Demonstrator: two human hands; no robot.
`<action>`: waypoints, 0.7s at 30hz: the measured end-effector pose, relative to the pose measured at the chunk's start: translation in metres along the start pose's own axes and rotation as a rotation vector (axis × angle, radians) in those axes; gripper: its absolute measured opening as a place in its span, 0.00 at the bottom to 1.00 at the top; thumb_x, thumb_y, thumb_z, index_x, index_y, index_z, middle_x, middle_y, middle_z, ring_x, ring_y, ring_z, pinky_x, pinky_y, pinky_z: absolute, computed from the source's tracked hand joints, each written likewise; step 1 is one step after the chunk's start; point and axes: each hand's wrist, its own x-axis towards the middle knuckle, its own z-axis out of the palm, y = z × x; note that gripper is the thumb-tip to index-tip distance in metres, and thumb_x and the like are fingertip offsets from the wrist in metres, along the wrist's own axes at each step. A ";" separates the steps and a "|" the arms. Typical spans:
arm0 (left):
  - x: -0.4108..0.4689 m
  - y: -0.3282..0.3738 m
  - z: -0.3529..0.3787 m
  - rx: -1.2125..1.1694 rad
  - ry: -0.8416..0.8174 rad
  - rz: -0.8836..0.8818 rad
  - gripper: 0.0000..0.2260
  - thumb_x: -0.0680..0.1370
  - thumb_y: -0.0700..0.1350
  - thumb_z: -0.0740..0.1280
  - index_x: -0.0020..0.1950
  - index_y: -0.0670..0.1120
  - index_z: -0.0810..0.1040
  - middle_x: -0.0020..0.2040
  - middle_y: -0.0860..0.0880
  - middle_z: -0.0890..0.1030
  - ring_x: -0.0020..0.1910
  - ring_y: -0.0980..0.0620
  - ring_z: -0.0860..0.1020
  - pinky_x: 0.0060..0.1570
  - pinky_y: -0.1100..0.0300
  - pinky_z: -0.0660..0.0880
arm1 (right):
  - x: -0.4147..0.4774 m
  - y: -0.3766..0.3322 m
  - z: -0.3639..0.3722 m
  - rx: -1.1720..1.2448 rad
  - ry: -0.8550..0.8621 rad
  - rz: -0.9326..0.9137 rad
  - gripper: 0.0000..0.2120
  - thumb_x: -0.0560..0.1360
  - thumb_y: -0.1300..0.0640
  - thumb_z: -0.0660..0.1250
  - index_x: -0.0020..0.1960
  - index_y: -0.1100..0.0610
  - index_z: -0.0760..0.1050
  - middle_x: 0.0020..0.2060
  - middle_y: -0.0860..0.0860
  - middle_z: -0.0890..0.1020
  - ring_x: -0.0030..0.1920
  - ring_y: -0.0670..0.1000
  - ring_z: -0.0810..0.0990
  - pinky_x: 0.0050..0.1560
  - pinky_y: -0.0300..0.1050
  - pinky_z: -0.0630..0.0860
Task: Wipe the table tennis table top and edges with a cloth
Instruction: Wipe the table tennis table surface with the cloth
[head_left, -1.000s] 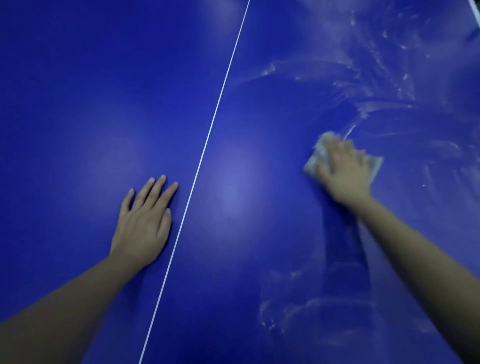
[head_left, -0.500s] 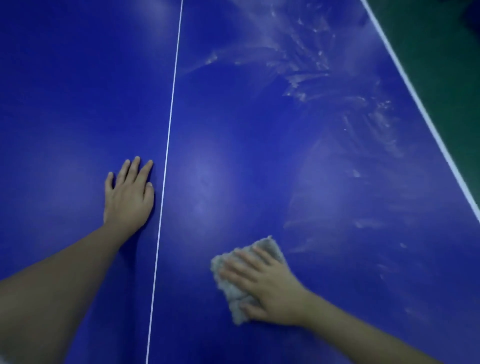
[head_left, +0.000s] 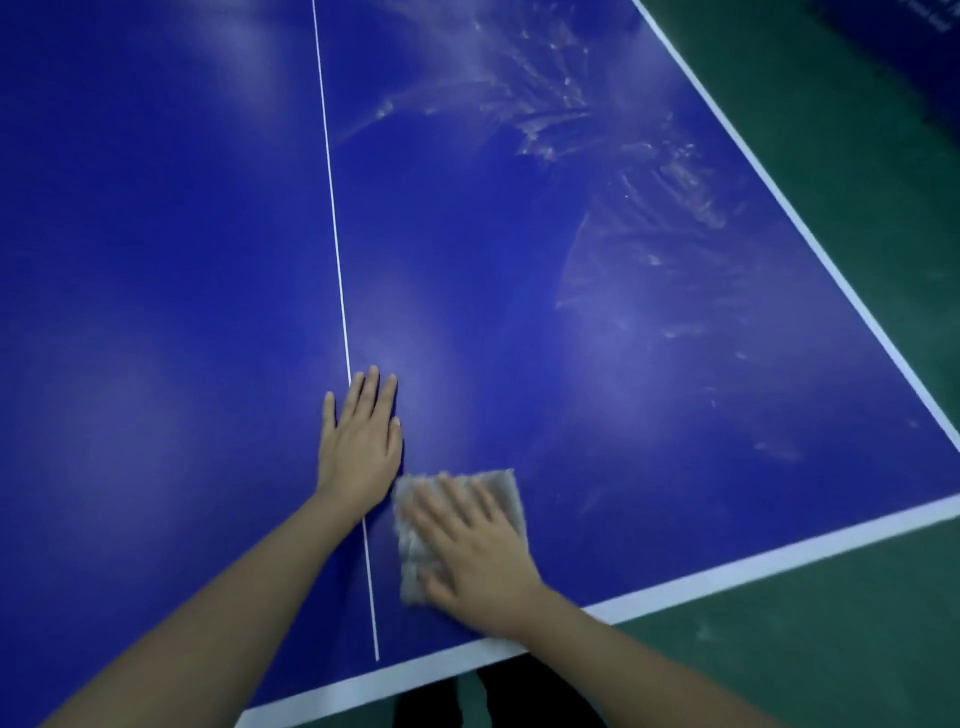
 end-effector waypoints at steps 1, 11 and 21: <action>-0.003 -0.002 0.001 0.019 0.001 0.017 0.23 0.81 0.47 0.51 0.76 0.46 0.54 0.77 0.47 0.55 0.76 0.50 0.50 0.73 0.47 0.46 | -0.011 -0.002 0.003 -0.014 -0.032 -0.090 0.33 0.71 0.43 0.55 0.74 0.52 0.61 0.73 0.49 0.66 0.73 0.53 0.64 0.72 0.55 0.60; -0.005 0.000 -0.001 0.034 0.010 0.023 0.23 0.81 0.46 0.53 0.75 0.44 0.58 0.76 0.45 0.58 0.76 0.48 0.53 0.72 0.46 0.47 | -0.021 0.060 -0.010 0.074 0.134 0.558 0.29 0.78 0.48 0.56 0.77 0.49 0.52 0.76 0.48 0.56 0.76 0.53 0.52 0.74 0.50 0.43; -0.005 0.000 0.000 0.008 0.014 0.031 0.23 0.80 0.46 0.53 0.75 0.44 0.59 0.76 0.45 0.59 0.75 0.47 0.54 0.72 0.45 0.48 | -0.048 0.040 0.004 -0.021 0.071 0.321 0.32 0.71 0.45 0.51 0.74 0.50 0.61 0.69 0.50 0.71 0.66 0.55 0.72 0.67 0.52 0.65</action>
